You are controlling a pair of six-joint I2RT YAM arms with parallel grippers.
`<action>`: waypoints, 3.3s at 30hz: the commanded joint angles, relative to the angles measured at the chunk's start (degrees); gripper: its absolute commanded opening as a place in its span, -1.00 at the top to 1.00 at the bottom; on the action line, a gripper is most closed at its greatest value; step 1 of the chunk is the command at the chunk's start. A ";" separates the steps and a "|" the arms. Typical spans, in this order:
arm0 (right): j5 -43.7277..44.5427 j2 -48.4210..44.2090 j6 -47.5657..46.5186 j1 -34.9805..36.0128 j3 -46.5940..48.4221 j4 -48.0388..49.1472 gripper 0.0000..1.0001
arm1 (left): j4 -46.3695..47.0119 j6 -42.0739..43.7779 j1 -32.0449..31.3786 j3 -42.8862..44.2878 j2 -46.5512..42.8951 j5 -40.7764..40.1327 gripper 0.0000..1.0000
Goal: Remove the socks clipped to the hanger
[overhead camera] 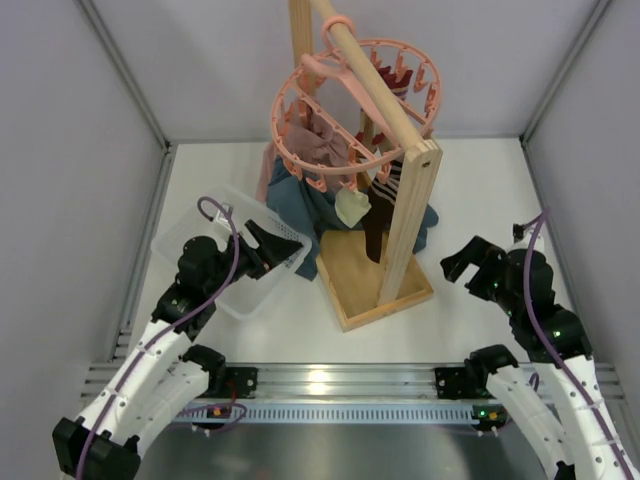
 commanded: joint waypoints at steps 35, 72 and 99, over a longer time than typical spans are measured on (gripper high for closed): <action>-10.20 21.21 -5.04 0.71 8.59 29.92 -0.99 | 26.39 15.90 -9.93 7.94 21.75 0.80 -0.57; -19.34 25.53 -8.47 1.50 6.65 42.94 -0.66 | 10.86 27.05 -12.22 6.16 2.32 -25.20 -0.23; -24.01 30.99 -7.86 1.67 7.45 41.79 -0.64 | 20.06 20.80 -15.89 12.16 19.29 -6.19 -0.19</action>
